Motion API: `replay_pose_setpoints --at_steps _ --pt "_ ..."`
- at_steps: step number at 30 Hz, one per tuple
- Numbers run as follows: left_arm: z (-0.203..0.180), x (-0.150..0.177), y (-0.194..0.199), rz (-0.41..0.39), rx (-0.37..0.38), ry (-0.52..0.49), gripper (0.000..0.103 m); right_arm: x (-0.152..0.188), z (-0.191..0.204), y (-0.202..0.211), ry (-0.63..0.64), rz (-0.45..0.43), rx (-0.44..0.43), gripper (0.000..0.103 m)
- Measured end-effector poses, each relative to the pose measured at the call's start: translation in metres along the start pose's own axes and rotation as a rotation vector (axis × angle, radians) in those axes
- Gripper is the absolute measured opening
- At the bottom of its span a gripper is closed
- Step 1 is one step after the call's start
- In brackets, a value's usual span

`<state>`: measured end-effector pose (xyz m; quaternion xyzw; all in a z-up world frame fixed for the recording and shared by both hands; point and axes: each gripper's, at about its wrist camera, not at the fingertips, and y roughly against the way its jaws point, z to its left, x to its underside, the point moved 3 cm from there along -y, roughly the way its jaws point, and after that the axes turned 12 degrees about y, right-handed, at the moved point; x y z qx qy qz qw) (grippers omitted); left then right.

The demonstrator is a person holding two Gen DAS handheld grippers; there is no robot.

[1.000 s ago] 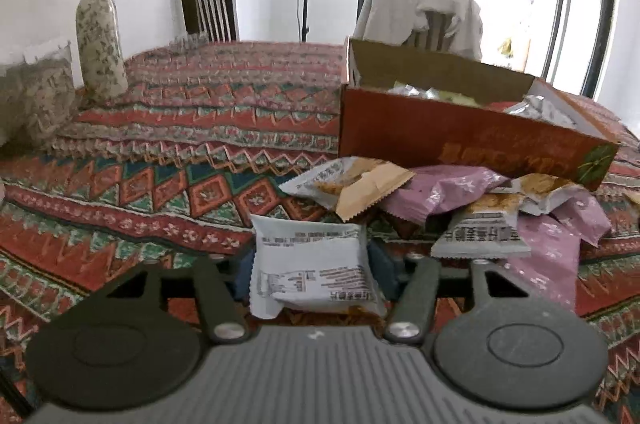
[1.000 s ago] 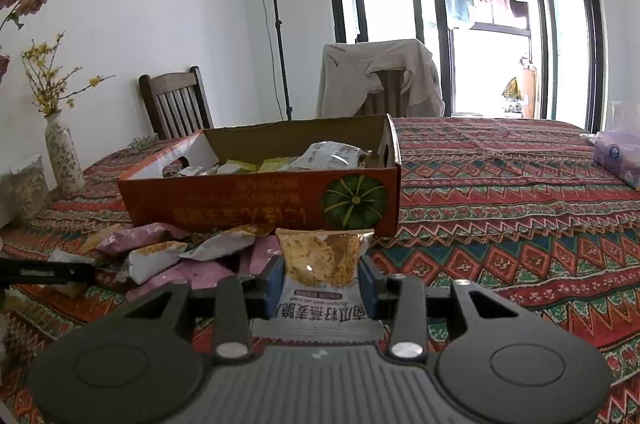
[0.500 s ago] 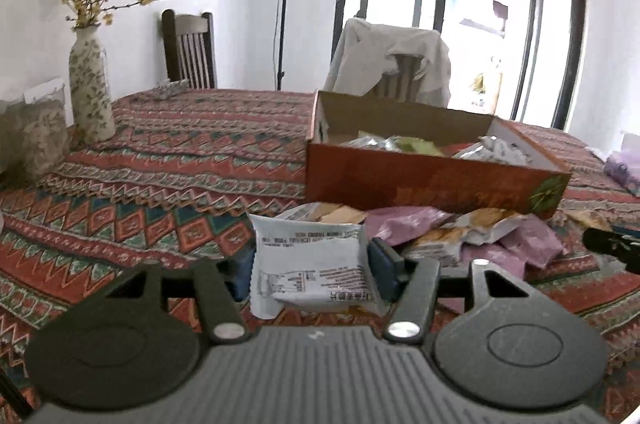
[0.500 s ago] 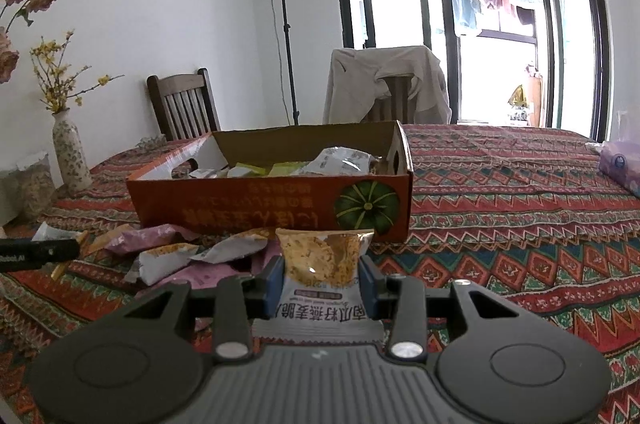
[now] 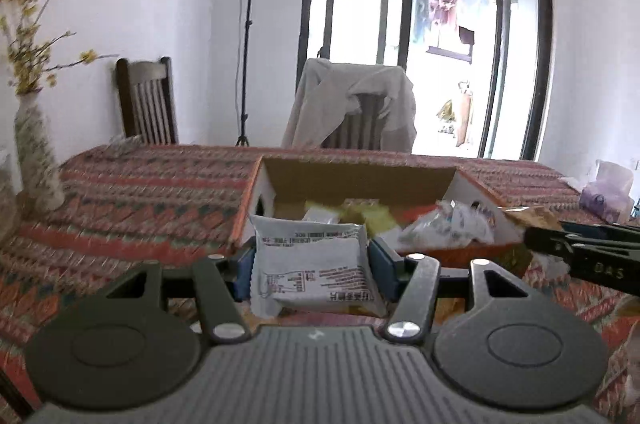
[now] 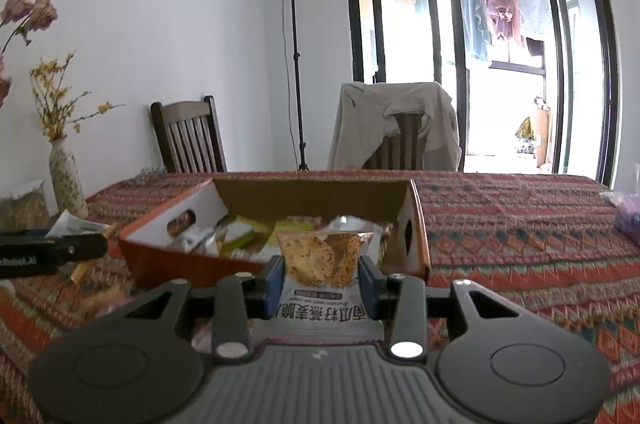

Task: Organize snacks
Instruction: 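Carry both held packets over the box and open both grippers, then move both grippers back toward the snack pile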

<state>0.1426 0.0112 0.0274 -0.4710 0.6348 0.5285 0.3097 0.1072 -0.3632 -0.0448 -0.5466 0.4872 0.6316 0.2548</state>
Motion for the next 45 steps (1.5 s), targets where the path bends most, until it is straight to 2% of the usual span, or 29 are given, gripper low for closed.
replay_pose_setpoints --at_steps 4,11,15,20,23,24,25,26,27,31,37,45 --pt "-0.017 -0.014 -0.025 0.000 0.008 -0.016 0.059 -0.018 -0.004 -0.021 0.012 -0.012 0.008 0.039" --pt "-0.030 -0.031 -0.075 -0.024 -0.003 0.019 0.059 -0.038 -0.012 -0.073 -0.010 -0.022 0.008 0.039" --pt "-0.028 -0.027 -0.100 -0.055 -0.023 0.014 0.059 -0.031 -0.014 -0.097 -0.001 -0.039 0.021 0.039" --pt "-0.018 -0.021 -0.118 -0.041 -0.035 0.039 0.060 -0.015 -0.017 -0.110 -0.017 -0.038 0.009 0.040" --pt "-0.011 -0.018 -0.122 -0.038 -0.050 0.065 0.073 -0.012 -0.017 -0.109 -0.021 -0.050 0.004 0.048" --pt "-0.009 -0.018 -0.121 -0.045 -0.044 0.072 0.079 -0.011 -0.018 -0.110 -0.025 -0.045 0.005 0.061" --pt "-0.006 -0.018 -0.119 -0.054 -0.038 0.084 0.091 -0.009 -0.019 -0.110 -0.031 -0.043 0.008 0.084" --pt "-0.002 -0.019 -0.115 -0.069 -0.038 0.100 0.099 -0.006 -0.020 -0.109 -0.037 -0.044 0.013 0.095" --pt "0.001 -0.019 -0.112 -0.092 -0.042 0.119 0.103 -0.005 -0.023 -0.109 -0.045 -0.048 0.017 0.103" --pt "0.008 -0.021 -0.108 -0.099 -0.022 0.149 0.103 -0.004 -0.027 -0.111 -0.069 -0.034 0.034 0.103" --pt "0.005 -0.022 -0.106 -0.092 -0.024 0.129 0.103 -0.003 -0.028 -0.114 -0.068 -0.014 0.063 0.103" --pt "-0.003 -0.035 -0.079 -0.112 -0.015 0.137 0.103 -0.017 -0.032 -0.092 -0.100 -0.046 0.033 0.103"
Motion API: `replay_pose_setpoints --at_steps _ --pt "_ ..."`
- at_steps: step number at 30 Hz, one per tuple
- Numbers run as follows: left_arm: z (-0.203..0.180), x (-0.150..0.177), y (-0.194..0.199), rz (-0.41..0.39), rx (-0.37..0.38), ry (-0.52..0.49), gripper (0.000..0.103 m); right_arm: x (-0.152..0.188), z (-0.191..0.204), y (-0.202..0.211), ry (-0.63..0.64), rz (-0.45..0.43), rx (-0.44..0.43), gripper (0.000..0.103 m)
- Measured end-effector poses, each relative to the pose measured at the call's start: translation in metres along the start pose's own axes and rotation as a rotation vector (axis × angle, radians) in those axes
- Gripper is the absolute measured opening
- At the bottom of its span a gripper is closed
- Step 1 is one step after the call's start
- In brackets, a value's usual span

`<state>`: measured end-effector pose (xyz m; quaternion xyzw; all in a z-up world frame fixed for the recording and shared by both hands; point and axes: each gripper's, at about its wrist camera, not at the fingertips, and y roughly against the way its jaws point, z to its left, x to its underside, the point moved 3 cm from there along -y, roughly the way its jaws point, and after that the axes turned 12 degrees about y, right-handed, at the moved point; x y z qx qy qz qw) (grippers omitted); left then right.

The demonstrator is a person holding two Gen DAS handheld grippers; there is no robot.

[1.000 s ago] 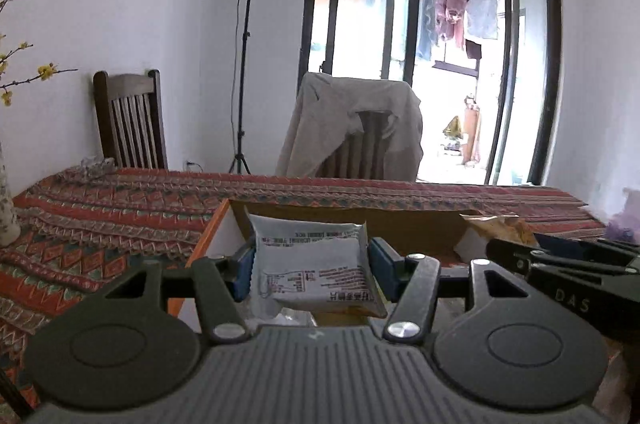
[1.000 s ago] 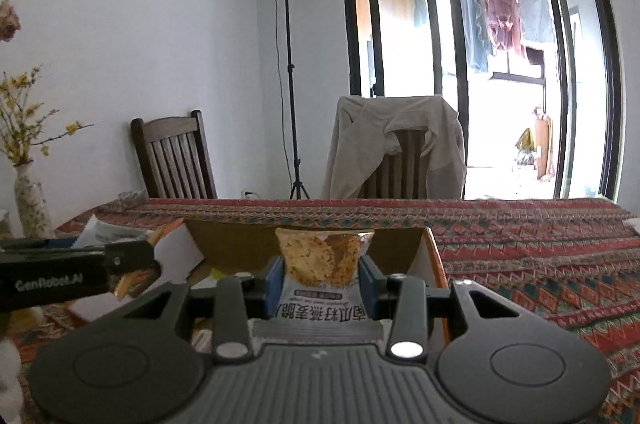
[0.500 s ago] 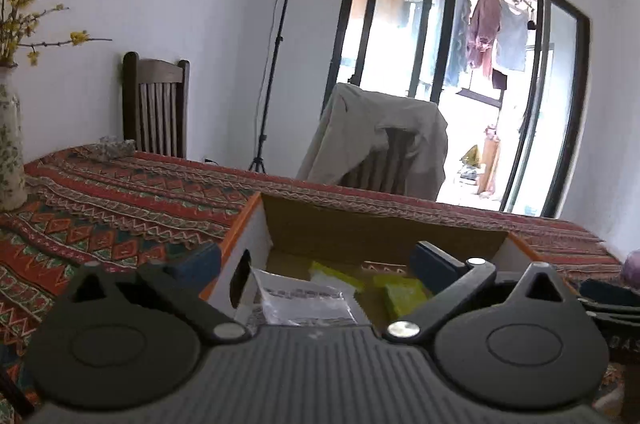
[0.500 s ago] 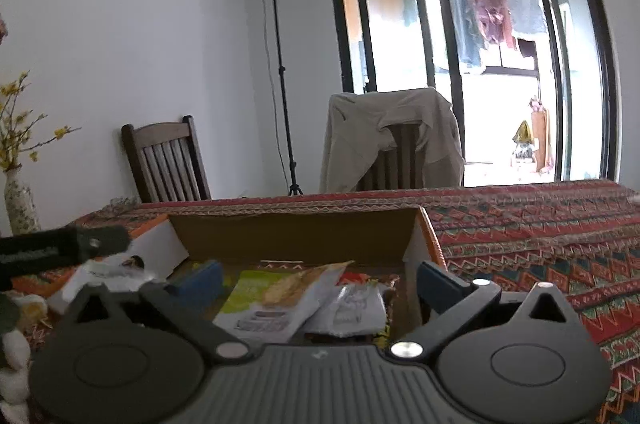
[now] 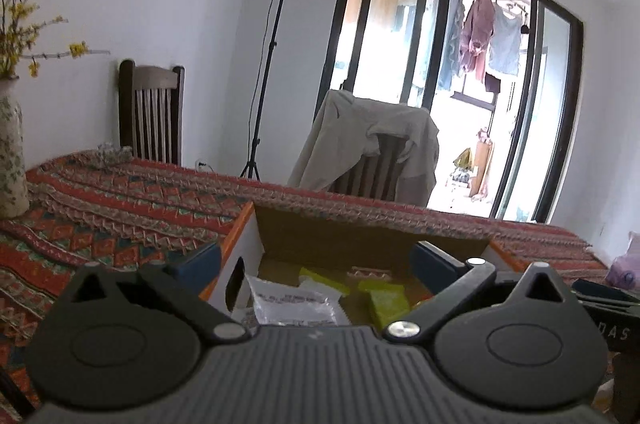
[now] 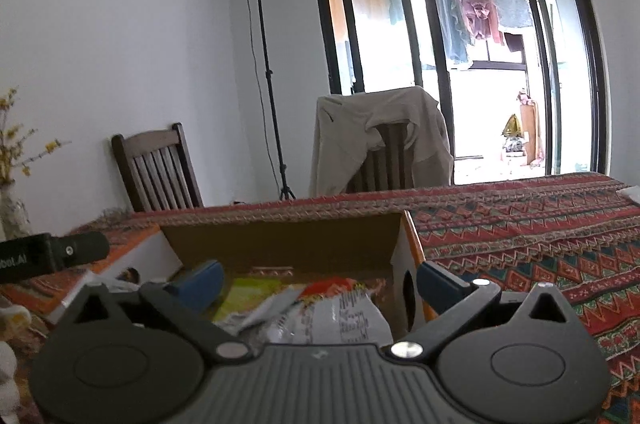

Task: Organize snacks
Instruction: 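Move both grippers back toward the snack pile, then grasp a pink packet with the right gripper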

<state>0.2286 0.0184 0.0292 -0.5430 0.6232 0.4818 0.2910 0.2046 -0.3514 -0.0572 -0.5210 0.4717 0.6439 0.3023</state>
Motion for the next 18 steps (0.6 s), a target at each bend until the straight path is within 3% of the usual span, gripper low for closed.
replay_pose_setpoints --at_steps 5,18 --pt "0.001 -0.004 0.027 0.011 0.030 -0.014 0.103 -0.004 0.004 0.022 0.031 0.030 -0.008 0.103" --pt "0.049 0.033 0.074 0.122 -0.013 -0.039 0.103 0.036 0.015 0.069 0.075 0.131 -0.042 0.103"
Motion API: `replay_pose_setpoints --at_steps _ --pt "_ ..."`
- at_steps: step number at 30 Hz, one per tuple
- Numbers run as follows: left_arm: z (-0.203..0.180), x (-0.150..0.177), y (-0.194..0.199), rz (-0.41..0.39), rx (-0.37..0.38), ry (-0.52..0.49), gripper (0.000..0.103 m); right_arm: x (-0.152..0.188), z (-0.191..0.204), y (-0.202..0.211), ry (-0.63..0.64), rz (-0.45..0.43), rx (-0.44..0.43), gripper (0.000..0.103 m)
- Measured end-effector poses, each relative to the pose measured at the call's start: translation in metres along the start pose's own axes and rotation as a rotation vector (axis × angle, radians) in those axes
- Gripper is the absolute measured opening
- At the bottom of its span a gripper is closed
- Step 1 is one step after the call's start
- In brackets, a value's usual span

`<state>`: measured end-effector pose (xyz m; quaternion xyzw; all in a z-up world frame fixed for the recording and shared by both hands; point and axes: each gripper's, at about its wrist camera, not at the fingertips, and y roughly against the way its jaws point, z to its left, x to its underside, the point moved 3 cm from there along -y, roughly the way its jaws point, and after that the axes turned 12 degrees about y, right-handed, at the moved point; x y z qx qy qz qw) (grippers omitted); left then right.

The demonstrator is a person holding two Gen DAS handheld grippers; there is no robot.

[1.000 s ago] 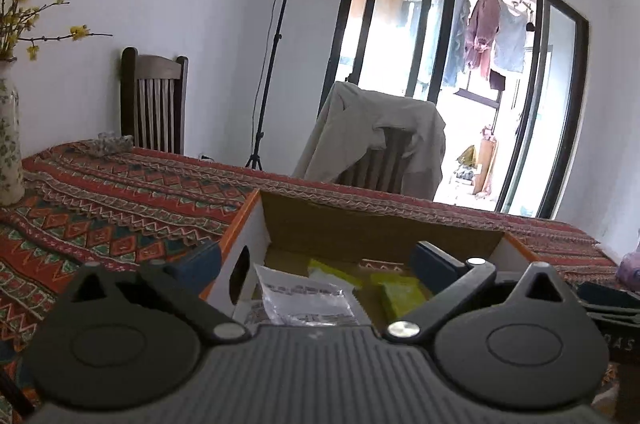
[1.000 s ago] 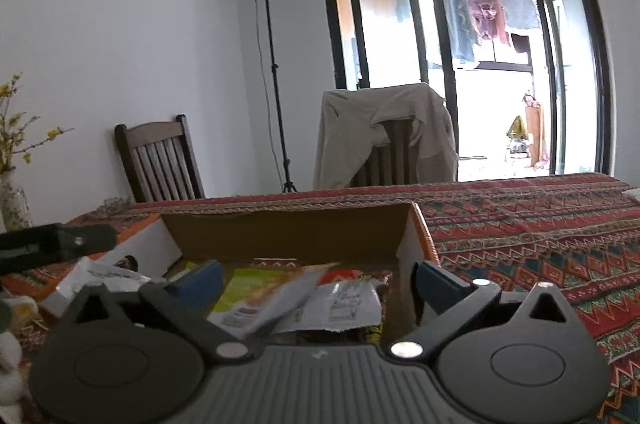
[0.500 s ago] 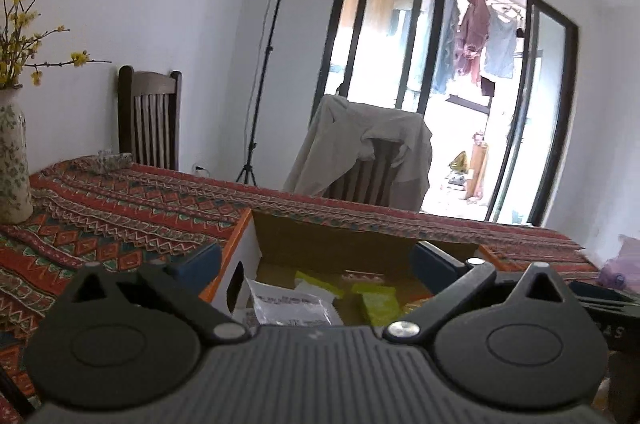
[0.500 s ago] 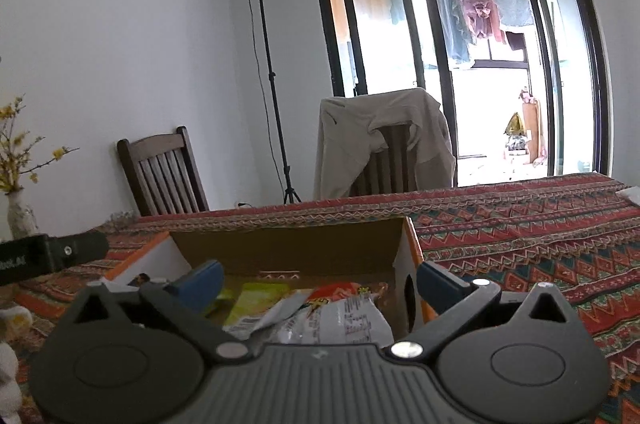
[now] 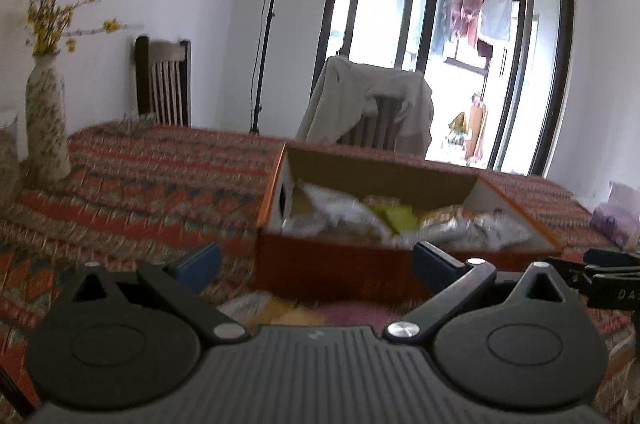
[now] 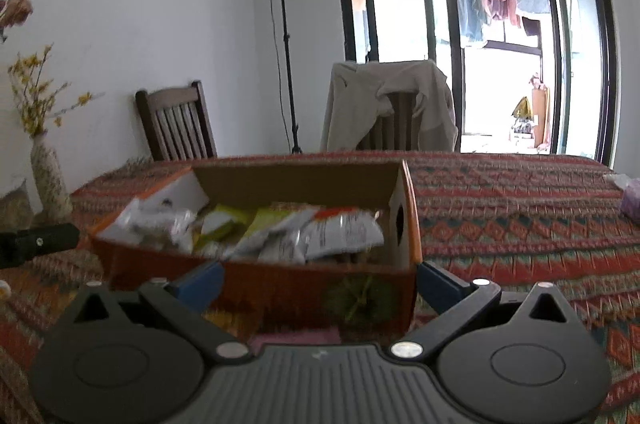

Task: Organize snacks
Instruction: 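Grasp a pink packet with the right gripper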

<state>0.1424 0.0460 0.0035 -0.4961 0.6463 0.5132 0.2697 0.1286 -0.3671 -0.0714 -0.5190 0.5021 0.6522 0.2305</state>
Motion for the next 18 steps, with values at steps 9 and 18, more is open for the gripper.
replay_pose_setpoints --at_steps 9,18 --pt "0.027 0.035 0.011 0.058 -0.017 -0.001 0.103 0.033 0.017 0.005 0.005 0.081 -0.039 0.103" --pt "0.039 0.039 0.009 0.074 -0.013 0.055 0.103 0.035 0.023 0.000 0.019 0.126 -0.024 0.103"
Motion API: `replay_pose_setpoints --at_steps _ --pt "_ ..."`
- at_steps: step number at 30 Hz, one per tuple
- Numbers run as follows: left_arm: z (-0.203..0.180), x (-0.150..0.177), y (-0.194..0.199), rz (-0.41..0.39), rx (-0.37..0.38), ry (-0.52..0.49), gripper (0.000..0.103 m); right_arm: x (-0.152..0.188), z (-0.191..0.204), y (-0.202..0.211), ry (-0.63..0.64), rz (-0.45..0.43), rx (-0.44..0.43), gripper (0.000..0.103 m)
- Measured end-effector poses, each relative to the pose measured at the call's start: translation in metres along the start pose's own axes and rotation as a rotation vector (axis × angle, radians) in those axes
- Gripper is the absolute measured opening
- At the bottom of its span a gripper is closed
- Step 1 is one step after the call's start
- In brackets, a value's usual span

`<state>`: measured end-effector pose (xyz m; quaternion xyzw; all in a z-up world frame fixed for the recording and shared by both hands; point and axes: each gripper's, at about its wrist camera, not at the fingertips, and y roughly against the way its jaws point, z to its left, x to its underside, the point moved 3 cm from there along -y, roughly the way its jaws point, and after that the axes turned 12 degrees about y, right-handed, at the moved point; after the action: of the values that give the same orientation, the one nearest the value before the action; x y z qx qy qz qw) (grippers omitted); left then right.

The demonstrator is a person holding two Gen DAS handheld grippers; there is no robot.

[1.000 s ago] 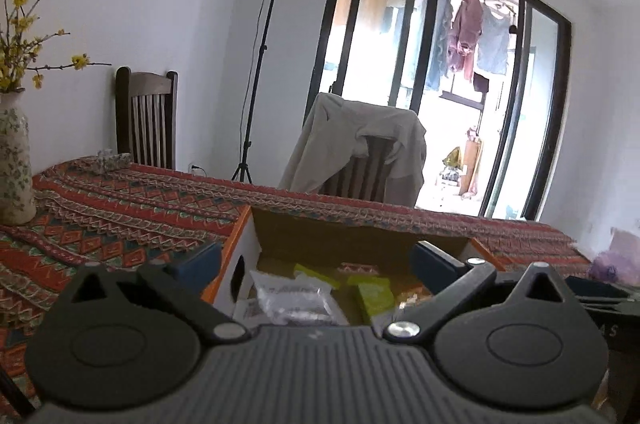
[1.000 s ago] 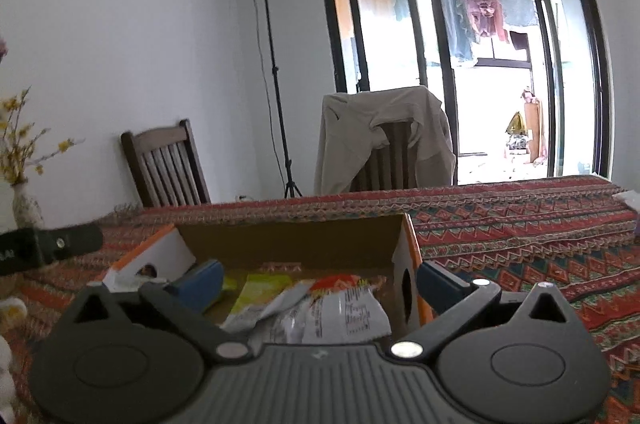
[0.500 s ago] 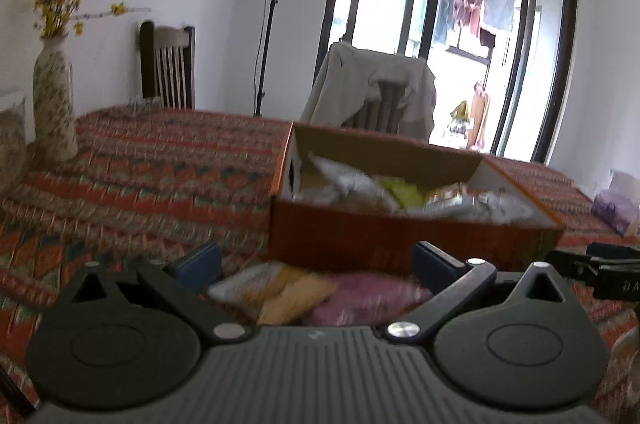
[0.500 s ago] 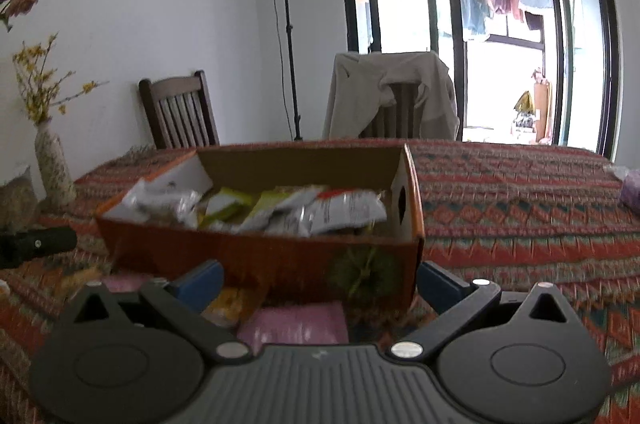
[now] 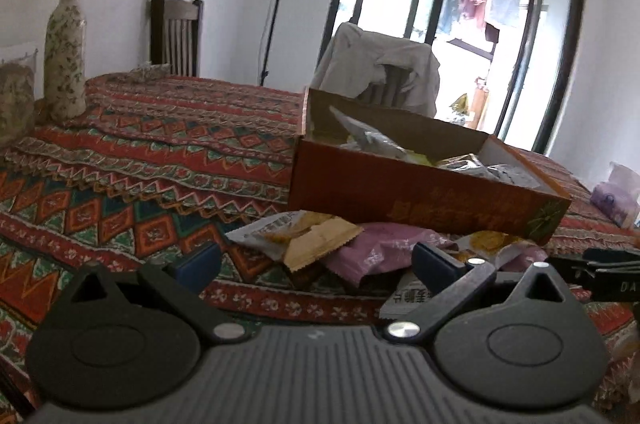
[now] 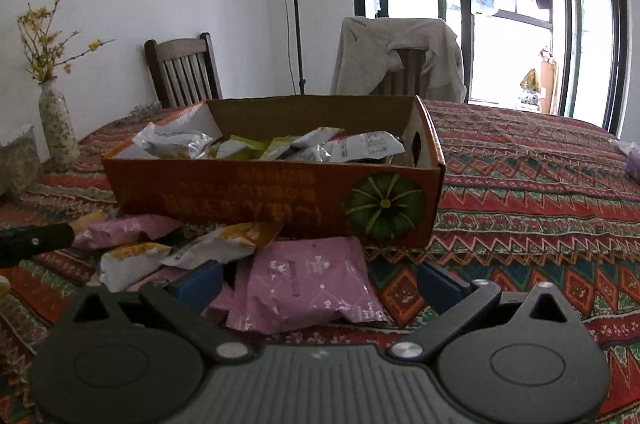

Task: Organize snacks
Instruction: 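Grasp a pink packet with the right gripper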

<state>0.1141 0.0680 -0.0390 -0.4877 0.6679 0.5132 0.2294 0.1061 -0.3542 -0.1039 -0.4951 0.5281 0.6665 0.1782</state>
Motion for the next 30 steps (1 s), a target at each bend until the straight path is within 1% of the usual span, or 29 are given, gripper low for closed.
replay_pose_setpoints --at_steps 6,11,15,17,18,20,22,25,30 --pt "-0.001 0.000 0.004 -0.025 0.010 -0.003 0.103 -0.005 0.002 -0.015 0.035 0.054 0.001 0.103" --pt "-0.001 0.000 0.003 -0.019 0.008 0.002 0.103 -0.015 0.004 -0.036 0.091 0.122 -0.014 0.103" --pt "0.001 0.000 0.003 -0.016 0.009 0.013 0.103 -0.011 0.009 -0.051 0.099 0.165 -0.032 0.101" --pt "0.003 -0.001 0.002 -0.014 0.005 0.025 0.103 -0.008 0.010 -0.051 0.079 0.147 -0.042 0.101" --pt "0.003 -0.001 0.002 -0.012 0.005 0.029 0.103 -0.007 0.010 -0.049 0.077 0.144 -0.047 0.098" --pt "0.004 -0.001 0.002 -0.010 0.005 0.031 0.103 -0.007 0.011 -0.045 0.080 0.130 -0.050 0.090" --pt "0.004 -0.001 0.002 -0.011 0.005 0.030 0.103 -0.006 0.012 -0.040 0.088 0.116 -0.053 0.074" --pt "0.004 -0.001 0.002 -0.013 0.004 0.035 0.103 -0.003 0.010 -0.033 0.081 0.087 -0.029 0.064" --pt "0.005 -0.002 0.002 -0.019 -0.004 0.040 0.103 -0.005 -0.003 -0.011 0.016 -0.029 0.036 0.063"
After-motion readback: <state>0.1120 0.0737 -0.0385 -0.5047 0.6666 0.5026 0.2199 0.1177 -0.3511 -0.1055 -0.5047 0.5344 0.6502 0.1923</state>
